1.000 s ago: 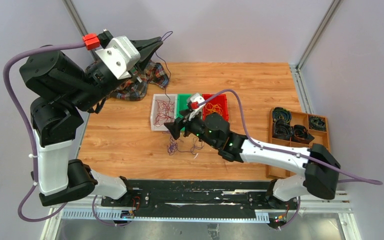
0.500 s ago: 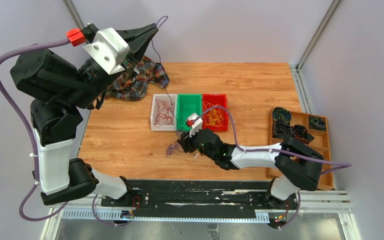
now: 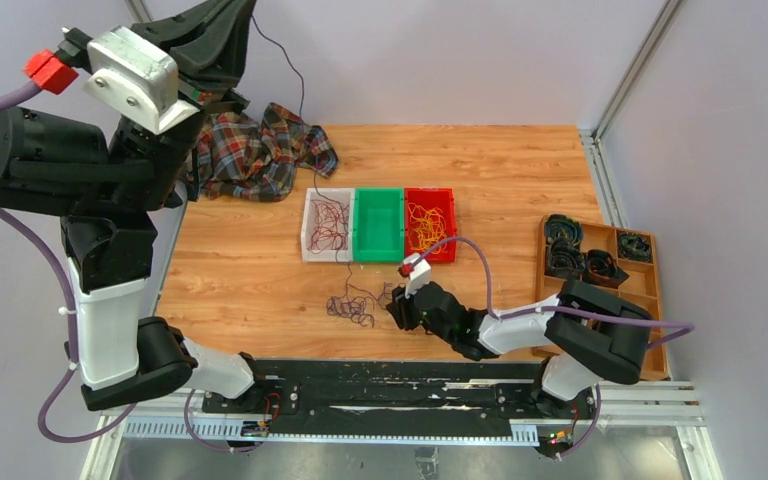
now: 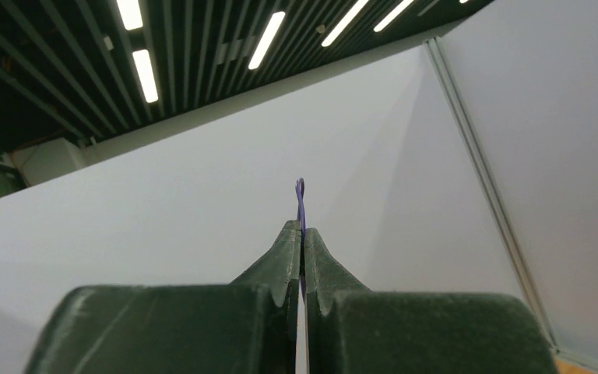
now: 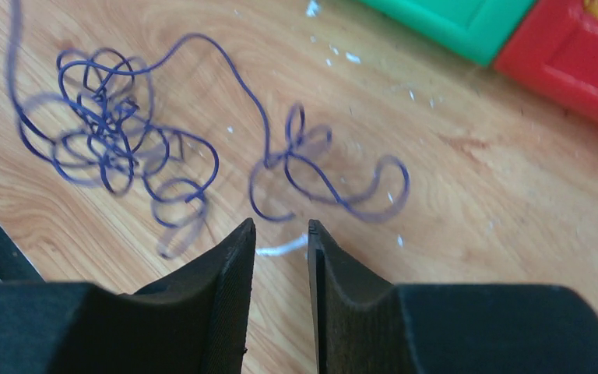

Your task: Untangle the cables

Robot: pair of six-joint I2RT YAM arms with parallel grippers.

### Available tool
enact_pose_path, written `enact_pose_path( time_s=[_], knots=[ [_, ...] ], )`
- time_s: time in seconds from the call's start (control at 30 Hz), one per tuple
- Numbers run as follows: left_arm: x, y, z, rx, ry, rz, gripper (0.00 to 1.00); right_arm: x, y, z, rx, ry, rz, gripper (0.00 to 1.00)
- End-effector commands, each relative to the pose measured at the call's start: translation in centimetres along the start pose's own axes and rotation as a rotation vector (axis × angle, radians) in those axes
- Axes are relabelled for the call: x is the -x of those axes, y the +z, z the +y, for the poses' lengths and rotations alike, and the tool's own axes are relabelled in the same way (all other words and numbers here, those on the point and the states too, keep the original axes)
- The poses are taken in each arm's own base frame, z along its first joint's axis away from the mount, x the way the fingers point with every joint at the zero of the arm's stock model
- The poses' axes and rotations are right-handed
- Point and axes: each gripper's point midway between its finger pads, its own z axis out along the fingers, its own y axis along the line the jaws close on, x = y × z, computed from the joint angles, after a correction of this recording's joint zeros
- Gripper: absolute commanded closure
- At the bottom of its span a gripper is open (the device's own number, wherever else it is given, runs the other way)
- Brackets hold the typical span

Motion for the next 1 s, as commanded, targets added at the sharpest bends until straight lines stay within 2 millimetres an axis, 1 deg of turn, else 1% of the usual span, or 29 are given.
enact_pose_path(
  time_s=[0.0, 0.07, 0.1, 0.13, 0.17, 0.2, 0.3, 0.33, 0.37, 0.43, 0.53, 0.63, 0.7, 0.77, 0.87, 0.93, 0.97],
  knots=[
    [3.2, 0.3, 3.2, 0.134, 0.031, -0.122, 0.99, -0.5, -1.1, -1.5, -0.045, 0.068, -0.018, 0.69],
    [4.2, 0.5, 3.8, 0.161, 0.036, -0.16, 1.0, -0.8, -1.5, -1.7, -0.048, 0.073, -0.017, 0.68],
    [4.4, 0.6, 3.8, 0.156, 0.038, -0.169, 0.99, -0.6, -1.8, -1.8, -0.049, 0.075, -0.027, 0.65],
    [4.4, 0.8, 3.5, 0.14, 0.043, -0.171, 1.0, 0.0, -2.1, -1.7, -0.045, 0.074, -0.044, 0.6],
    [4.2, 0.9, 3.0, 0.122, 0.043, -0.167, 1.0, 0.8, -2.4, -1.6, -0.044, 0.063, -0.061, 0.53],
    [4.1, 1.0, 2.7, 0.11, 0.044, -0.166, 1.0, 1.9, -2.8, -1.4, -0.045, 0.05, -0.083, 0.46],
    [3.6, 1.1, 2.1, 0.094, 0.048, -0.167, 1.0, 6.8, -3.9, 0.3, -0.007, 0.013, -0.168, 0.26],
    [3.6, 1.2, 2.0, 0.091, 0.049, -0.171, 1.0, 8.5, -4.2, 1.1, 0.02, -0.001, -0.192, 0.23],
    [3.7, 1.3, 1.9, 0.089, 0.048, -0.175, 1.0, 10.3, -4.5, 2.2, 0.055, -0.015, -0.223, 0.22],
    [4.0, 1.4, 1.9, 0.086, 0.05, -0.187, 1.0, 13.3, -4.9, 4.4, 0.125, -0.046, -0.271, 0.21],
    [4.2, 1.5, 1.9, 0.085, 0.056, -0.197, 1.0, 16.3, -4.2, 6.7, 0.173, -0.094, -0.31, 0.21],
    [4.8, 1.4, 2.2, 0.093, 0.064, -0.217, 1.0, 17.7, -1.9, 8.1, 0.183, -0.126, -0.318, 0.2],
    [5.2, 1.3, 2.4, 0.096, 0.075, -0.232, 1.0, 17.9, -0.4, 9.4, 0.224, -0.149, -0.321, 0.19],
    [5.7, 1.2, 2.7, 0.105, 0.089, -0.249, 0.99, 17.7, 1.6, 9.8, 0.219, -0.155, -0.319, 0.17],
    [6.8, 0.9, 3.4, 0.127, 0.11, -0.289, 1.0, 16.6, 4.1, 9.9, 0.193, -0.153, -0.273, 0.2],
    [8.0, 0.5, 3.8, 0.135, 0.142, -0.335, 0.99, 15.8, 5.5, 9.5, 0.158, -0.129, -0.238, 0.23],
    [8.8, 0.3, 3.9, 0.134, 0.159, -0.365, 0.99, 15.3, 6.0, 9.6, 0.162, -0.12, -0.228, 0.25]
  ],
)
